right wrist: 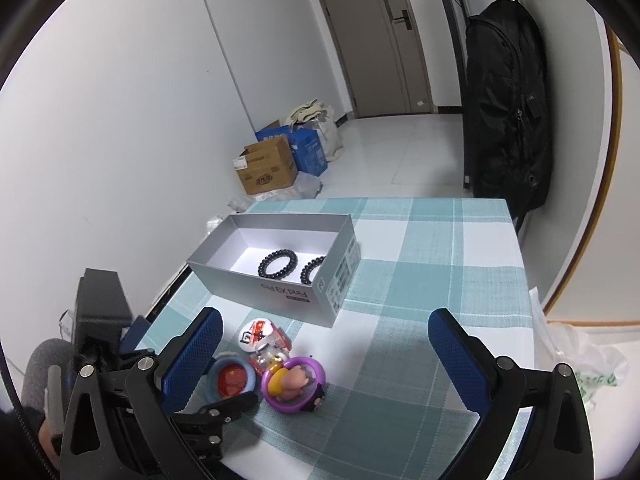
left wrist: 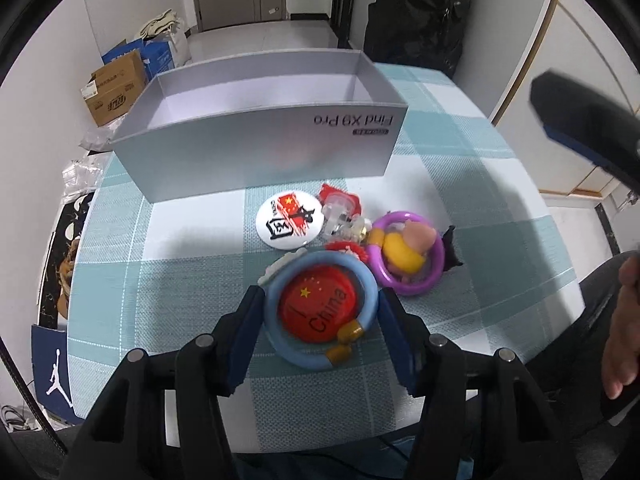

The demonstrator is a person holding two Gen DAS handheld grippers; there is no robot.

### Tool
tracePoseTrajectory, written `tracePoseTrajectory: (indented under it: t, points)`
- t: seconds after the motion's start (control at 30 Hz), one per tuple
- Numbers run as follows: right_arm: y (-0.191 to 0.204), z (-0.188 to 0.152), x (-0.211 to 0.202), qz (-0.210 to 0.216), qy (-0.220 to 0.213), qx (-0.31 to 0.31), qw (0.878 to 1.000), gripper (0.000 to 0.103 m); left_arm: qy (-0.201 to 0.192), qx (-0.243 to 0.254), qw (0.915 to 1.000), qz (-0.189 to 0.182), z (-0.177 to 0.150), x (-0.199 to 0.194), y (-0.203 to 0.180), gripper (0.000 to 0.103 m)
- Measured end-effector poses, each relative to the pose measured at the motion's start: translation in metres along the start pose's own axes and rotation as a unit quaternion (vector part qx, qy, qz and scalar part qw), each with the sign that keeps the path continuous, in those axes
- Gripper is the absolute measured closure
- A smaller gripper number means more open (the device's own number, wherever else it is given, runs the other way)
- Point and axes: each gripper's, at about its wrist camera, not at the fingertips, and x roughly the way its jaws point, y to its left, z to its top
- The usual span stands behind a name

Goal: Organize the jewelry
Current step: 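Grasp the blue ring with the left gripper and lift it, then hold the blue ring in the left gripper while the right gripper grasps the red badge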

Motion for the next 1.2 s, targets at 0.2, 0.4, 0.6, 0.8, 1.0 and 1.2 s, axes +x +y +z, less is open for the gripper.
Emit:
tracePoseTrajectory:
  t: [0.2, 0.4, 0.6, 0.8, 1.0, 1.2]
  points:
    - [-0.003, -0.002, 0.006, -0.009, 0.009, 0.003, 1.000, 0.000, -0.025, -0.034, 0.9987, -0.029, 0.008, -0.015, 0.010, 0.051]
    - [-0.002, -0.006, 0.011, -0.012, 0.021, 0.003, 1.000, 0.000, -0.066, -0.082, 0.9935, -0.044, 0.016, -0.034, 0.033, 0.051]
    - [0.021, -0.017, 0.020, 0.026, 0.048, -0.017, 0.998, 0.000, -0.112, -0.122, 0.9856, -0.034, 0.023, -0.054, 0.063, 0.051]
    - [0.054, -0.034, 0.028, 0.065, 0.076, -0.053, 0.994, 0.009, -0.135, -0.153, 0.9785, -0.034, 0.025, -0.061, 0.088, 0.051]
    - [0.083, -0.049, 0.046, 0.083, 0.107, -0.092, 0.987, 0.022, -0.141, -0.157, 0.9765, -0.043, 0.022, -0.065, 0.092, 0.051]
    - [0.088, -0.056, 0.068, 0.069, 0.131, -0.095, 0.984, 0.029, -0.150, -0.149, 0.9763, -0.047, 0.020, -0.072, 0.094, 0.051]
